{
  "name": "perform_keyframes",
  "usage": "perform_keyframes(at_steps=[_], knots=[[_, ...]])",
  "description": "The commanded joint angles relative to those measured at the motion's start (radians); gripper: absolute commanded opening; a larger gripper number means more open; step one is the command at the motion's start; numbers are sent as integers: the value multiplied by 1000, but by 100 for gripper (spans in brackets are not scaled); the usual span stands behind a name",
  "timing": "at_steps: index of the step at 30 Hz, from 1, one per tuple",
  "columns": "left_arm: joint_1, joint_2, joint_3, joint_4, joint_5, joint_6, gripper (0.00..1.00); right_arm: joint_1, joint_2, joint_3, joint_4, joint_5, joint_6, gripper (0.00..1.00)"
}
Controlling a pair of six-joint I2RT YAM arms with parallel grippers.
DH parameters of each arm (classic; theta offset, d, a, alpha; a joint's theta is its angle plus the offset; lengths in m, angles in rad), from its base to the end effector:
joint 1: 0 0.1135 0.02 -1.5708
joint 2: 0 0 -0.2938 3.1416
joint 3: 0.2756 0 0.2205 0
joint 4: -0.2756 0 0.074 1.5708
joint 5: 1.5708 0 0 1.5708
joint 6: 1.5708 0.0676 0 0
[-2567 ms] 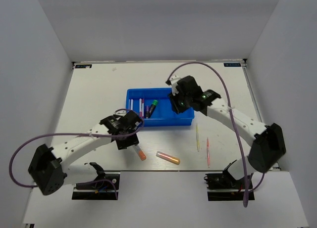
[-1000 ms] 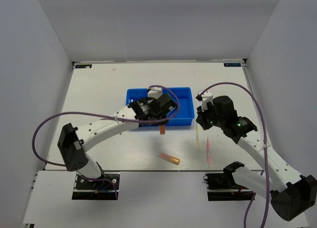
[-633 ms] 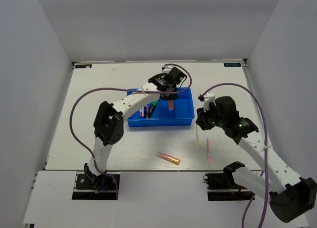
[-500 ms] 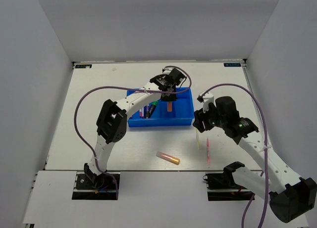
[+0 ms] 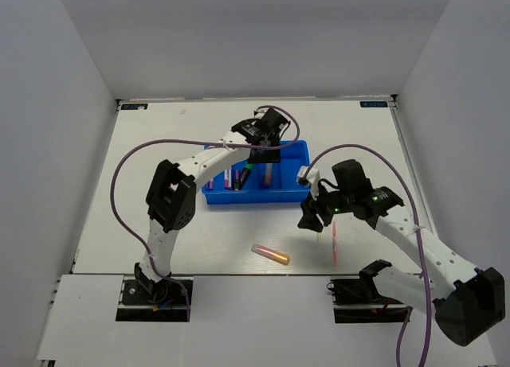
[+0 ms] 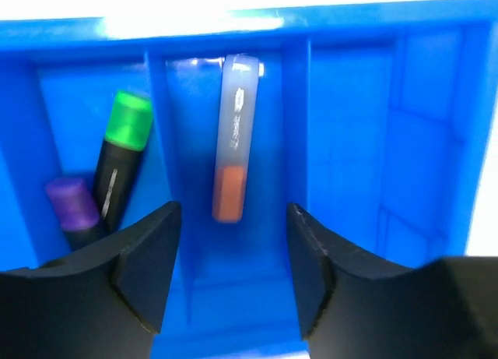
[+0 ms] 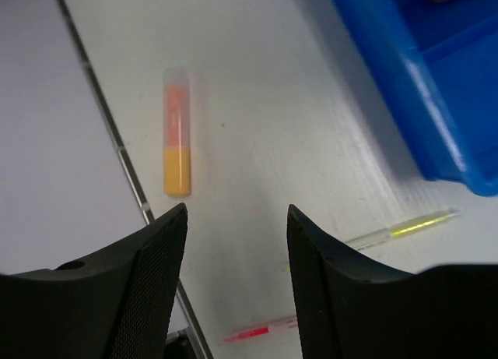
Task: Sort the stationery into containers
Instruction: Place the pen in the storage box, then pick up the pen from the center of the board.
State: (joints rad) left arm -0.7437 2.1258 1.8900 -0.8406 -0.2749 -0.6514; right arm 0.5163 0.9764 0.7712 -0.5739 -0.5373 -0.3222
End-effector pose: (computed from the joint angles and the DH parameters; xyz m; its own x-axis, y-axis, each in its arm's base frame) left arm 0.3518 -0.2987 0.2496 -0.8528 -0.0084 -0.5222 0.0500 0.9940 -0.0977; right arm 0.1302 0.1137 0.2796 -0.3450 -0.5087 -0.7888 -0.8962 0.4283 0.1158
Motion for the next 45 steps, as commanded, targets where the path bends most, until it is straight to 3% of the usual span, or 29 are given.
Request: perform_keyframes(at_steps=[1,2,3,4,5,6,8,9,12,13,19,26,29,33,34,39,42,45], knots=[[-13,-238,-78,-25,-27,21,61,80,34,5,-47,-87,-90,57],[-16,-275,-115,-23,-38,25,46,103,71,7,-46,-81,-100,57],[-17,-408,-200,-17,-62,26,37,181,87,7,-43,-41,-103,57],[-19,-458,-304,-17,-63,29,28,182,119,8,-41,-23,-98,57],[-19,-505,-359,-6,-79,36,22,238,157,10,-32,-4,-98,57],[-16,-656,-455,-8,-84,39,20,299,177,14,-29,70,-94,57],[-16,-755,-651,-8,-92,50,32,406,238,20,-18,109,-83,59],[-19,-885,-689,-11,-96,56,55,430,292,19,9,173,-68,59],[-22,-1038,-906,-51,-81,47,79,525,372,43,37,261,-34,63],[-22,-1100,-974,-61,-76,45,82,533,384,56,39,275,-28,64],[-26,-1345,-1161,-94,-38,-24,86,605,513,117,48,362,15,66],[-33,-1411,-1235,-94,-30,-56,86,654,600,122,77,445,43,61],[-33,-1425,-1237,-107,-46,-57,86,675,630,108,94,499,41,54],[-36,-1455,-1229,-129,-72,-57,86,700,648,86,108,588,37,36],[-36,-1465,-1226,-136,-73,-56,86,708,654,86,106,597,35,27],[-36,-1492,-1224,-155,-75,-59,86,712,663,103,80,623,37,1],[-34,-1491,-1226,-152,-53,-59,86,709,601,140,60,609,32,0],[-36,-1480,-1229,-152,-38,-54,83,699,489,200,34,689,2,0]])
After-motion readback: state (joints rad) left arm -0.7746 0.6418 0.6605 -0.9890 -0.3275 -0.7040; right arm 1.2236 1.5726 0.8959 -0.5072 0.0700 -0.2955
